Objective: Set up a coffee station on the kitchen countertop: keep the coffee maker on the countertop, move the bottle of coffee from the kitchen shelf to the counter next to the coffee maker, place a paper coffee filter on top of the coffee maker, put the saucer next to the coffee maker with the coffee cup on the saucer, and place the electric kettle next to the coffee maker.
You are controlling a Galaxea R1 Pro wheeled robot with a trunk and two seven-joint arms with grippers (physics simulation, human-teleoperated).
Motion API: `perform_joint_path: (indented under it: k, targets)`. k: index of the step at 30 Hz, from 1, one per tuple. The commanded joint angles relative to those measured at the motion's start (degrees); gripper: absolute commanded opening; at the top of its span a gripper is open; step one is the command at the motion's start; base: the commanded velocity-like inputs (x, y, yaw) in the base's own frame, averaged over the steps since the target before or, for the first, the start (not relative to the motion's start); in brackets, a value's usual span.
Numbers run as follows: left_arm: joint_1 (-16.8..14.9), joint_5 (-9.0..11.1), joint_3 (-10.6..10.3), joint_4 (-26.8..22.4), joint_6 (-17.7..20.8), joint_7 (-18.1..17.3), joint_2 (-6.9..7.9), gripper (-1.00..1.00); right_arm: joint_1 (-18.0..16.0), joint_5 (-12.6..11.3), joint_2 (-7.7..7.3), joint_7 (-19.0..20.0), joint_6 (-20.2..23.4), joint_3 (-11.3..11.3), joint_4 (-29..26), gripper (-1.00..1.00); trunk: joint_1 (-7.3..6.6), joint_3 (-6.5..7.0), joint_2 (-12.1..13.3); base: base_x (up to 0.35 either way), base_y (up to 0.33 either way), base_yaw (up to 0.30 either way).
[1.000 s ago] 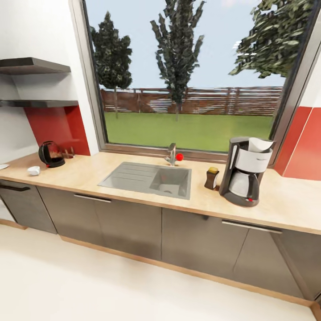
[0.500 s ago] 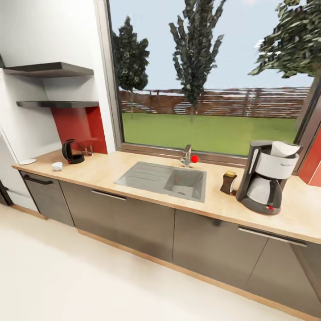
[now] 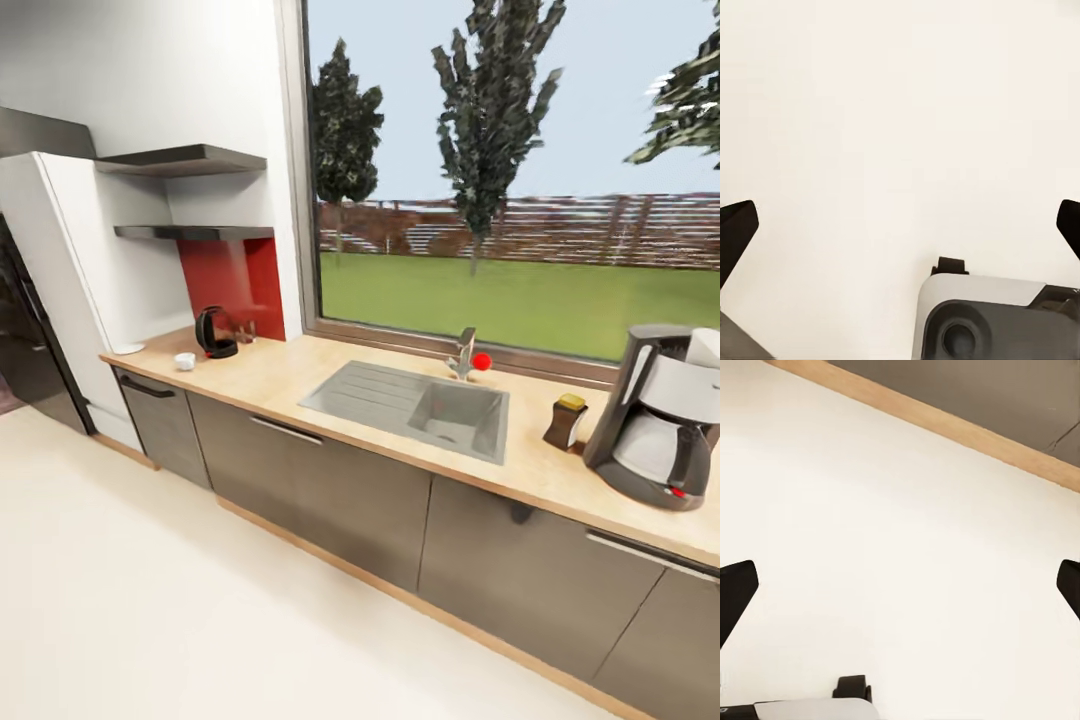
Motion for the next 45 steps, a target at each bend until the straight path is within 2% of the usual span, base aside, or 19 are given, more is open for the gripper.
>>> perform_joint_path:
  k: [1,20,45]
  targets:
    - [-0.1,-0.6,0.3,0.0,-0.2,0.1,-0.06,1.00,0.0,0.5,0.01,0.2,-0.2,-0.5,0.0,1.00,0.03,-0.11,-0.1,0.000,0.000,0.284]
    - [-0.1,-0.5,0.5,0.0,-0.3,0.2,0.03,1.00,0.0,0.5,-0.16,0.3,-0.2,-0.4,-0.1,1.00,0.03,-0.40,-0.1,0.020,0.000,0.281]
    - [0.0,-0.5,0.4,-0.1,-0.4,0.1,0.03,1.00,0.0,0.5,-0.25,0.4,-0.2,-0.4,0.0,1.00,0.03,-1.22,-0.1,0.317,0.030,0.259]
